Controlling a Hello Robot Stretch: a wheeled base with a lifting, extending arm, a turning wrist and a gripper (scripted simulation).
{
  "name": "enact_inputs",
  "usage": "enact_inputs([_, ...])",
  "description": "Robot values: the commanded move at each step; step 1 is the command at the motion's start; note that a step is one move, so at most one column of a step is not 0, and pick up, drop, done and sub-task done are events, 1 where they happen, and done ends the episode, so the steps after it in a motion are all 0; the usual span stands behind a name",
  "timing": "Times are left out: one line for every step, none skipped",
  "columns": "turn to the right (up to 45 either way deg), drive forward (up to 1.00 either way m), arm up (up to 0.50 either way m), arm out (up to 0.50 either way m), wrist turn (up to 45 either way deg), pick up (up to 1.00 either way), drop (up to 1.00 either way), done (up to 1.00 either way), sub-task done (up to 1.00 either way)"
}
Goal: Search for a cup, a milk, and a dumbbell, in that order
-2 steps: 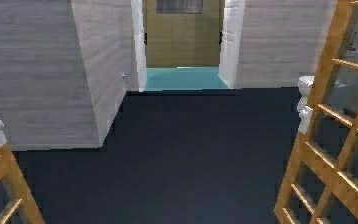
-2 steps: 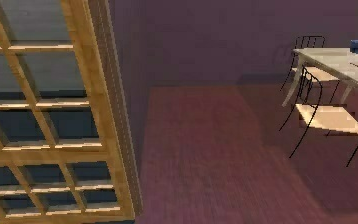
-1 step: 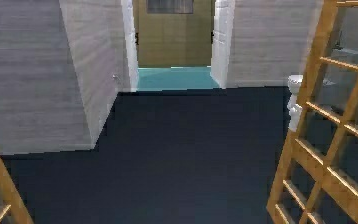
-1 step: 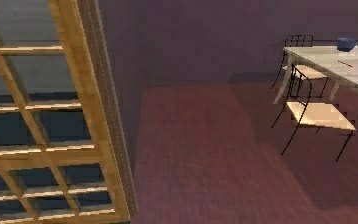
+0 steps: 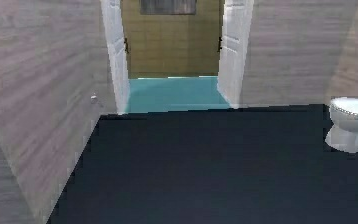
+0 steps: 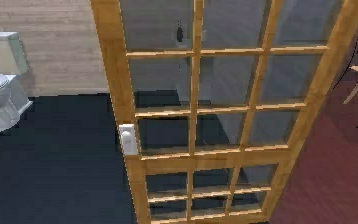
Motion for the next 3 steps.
enact_inputs([0.0,0.35,0.0,0.0,0.0,0.0,0.0,0.0,0.0])
enact_inputs([0.0,1.0,0.0,0.0,0.0,0.0,0.0,0.0,0.0])
enact_inputs([0.0,1.0,0.0,0.0,0.0,0.0,0.0,0.0,0.0])
